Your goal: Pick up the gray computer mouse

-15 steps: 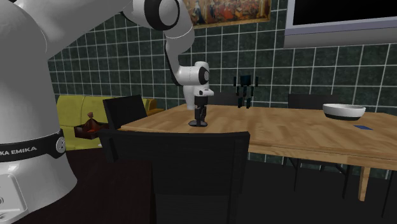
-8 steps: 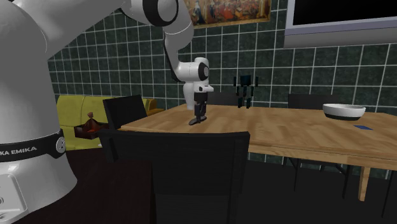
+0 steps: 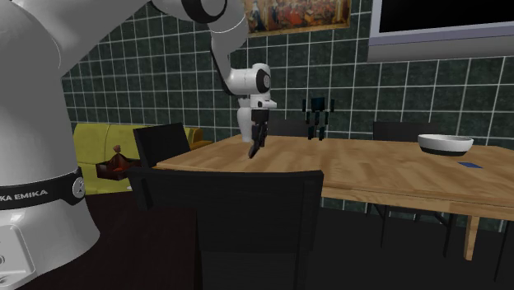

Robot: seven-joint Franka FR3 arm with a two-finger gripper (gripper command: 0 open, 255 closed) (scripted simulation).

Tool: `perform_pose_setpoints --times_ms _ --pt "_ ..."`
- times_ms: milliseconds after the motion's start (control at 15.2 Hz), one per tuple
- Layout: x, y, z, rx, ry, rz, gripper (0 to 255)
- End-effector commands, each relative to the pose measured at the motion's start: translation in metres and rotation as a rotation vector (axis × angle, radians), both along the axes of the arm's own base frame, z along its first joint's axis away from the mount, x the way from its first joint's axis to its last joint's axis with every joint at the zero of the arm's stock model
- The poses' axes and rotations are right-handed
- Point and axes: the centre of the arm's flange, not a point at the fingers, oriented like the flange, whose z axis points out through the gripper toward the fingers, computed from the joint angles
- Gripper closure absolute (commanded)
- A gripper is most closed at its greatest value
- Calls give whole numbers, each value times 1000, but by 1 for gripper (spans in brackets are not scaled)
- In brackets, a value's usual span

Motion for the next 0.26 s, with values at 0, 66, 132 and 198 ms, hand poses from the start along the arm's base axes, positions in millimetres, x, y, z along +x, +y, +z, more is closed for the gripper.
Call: perform_pose_setpoints --times_ms 0,66,132,198 --pt "0 0 10 0 0 0 255" --pt "0 0 16 0 0 0 255" --pt "0 0 17 0 0 0 255" --pt "0 0 17 0 0 0 255"
